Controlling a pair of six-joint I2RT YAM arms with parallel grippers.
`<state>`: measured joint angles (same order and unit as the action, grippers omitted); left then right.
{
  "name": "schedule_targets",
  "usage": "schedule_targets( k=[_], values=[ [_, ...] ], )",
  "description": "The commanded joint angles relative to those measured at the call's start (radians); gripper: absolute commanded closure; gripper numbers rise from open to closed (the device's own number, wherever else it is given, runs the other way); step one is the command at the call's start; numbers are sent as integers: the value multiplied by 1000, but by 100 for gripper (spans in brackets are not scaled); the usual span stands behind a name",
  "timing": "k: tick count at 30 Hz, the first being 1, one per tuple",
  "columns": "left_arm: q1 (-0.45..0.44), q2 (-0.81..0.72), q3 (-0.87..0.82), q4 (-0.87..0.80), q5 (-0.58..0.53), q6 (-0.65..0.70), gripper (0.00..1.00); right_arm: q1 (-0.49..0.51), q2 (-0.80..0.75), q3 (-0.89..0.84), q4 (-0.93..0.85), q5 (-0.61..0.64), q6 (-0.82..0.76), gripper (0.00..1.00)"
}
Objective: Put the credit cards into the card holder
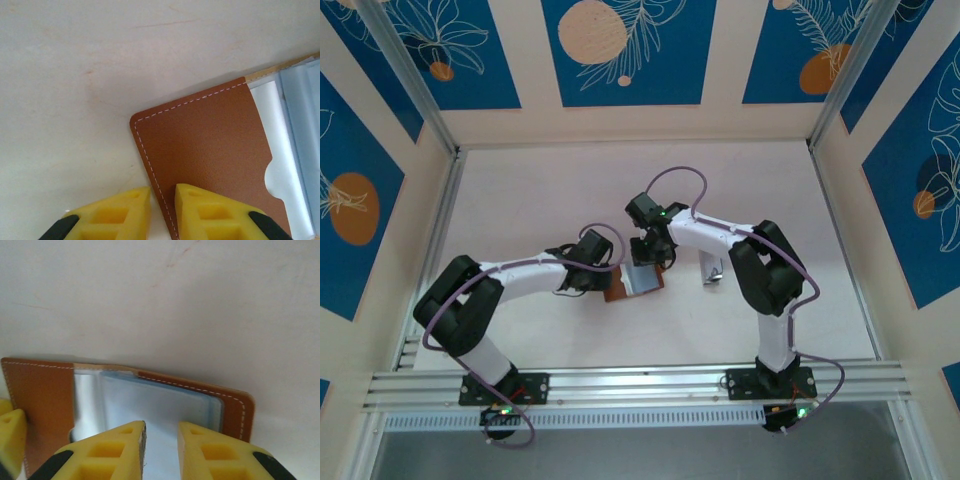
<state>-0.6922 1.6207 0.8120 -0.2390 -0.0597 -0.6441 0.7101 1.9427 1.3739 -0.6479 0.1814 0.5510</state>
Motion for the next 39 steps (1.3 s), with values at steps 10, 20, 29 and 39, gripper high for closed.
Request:
schedule_targets(
  k=[10,20,29,39],
  values=[
    [-9,61,3,113,18,14,80,22,97,-10,-19,28,-10,75],
    [-13,66,0,118,18,14,80,16,79,-85,107,-304,37,71],
    [-15,63,-5,126,20,14,80,-35,53,-171,290,-590,123,65],
    [-17,-38,-41,156,34,70,62,-70,75,-208,354,-633,181,62]
  ],
)
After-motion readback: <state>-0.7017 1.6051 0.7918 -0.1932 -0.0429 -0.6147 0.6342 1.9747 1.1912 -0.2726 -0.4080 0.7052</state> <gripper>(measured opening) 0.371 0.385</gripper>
